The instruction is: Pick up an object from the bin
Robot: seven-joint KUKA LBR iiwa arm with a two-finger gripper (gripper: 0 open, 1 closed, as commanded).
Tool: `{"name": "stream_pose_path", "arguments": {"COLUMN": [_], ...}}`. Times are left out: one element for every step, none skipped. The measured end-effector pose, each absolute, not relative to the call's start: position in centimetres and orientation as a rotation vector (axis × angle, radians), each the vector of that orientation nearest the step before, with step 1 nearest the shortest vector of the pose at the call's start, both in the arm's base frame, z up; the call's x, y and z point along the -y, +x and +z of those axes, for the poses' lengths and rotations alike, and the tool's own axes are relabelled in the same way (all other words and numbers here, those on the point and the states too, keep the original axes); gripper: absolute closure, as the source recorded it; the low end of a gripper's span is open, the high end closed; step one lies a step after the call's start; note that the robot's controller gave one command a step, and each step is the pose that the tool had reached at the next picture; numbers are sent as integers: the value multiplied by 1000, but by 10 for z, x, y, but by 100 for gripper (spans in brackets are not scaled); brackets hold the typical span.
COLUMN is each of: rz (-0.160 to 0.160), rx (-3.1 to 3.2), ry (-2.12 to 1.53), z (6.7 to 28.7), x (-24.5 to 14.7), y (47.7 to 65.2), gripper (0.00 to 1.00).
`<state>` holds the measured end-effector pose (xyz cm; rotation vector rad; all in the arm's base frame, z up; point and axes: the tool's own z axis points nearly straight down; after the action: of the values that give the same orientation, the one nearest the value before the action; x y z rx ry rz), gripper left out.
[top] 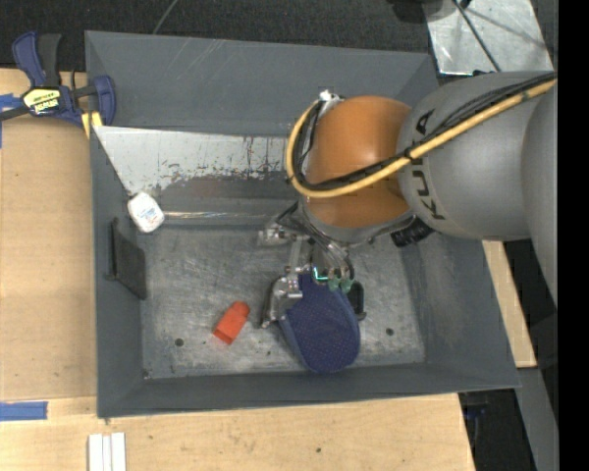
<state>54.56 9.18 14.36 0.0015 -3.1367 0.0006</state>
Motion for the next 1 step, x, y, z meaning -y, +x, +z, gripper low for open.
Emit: {"name": "stream_pose_path", "arguments": {"rz": [-4], "rx": [3153], "ry": [105], "z": [97], "x": [4], "y": [490], "gripper": [0]}}
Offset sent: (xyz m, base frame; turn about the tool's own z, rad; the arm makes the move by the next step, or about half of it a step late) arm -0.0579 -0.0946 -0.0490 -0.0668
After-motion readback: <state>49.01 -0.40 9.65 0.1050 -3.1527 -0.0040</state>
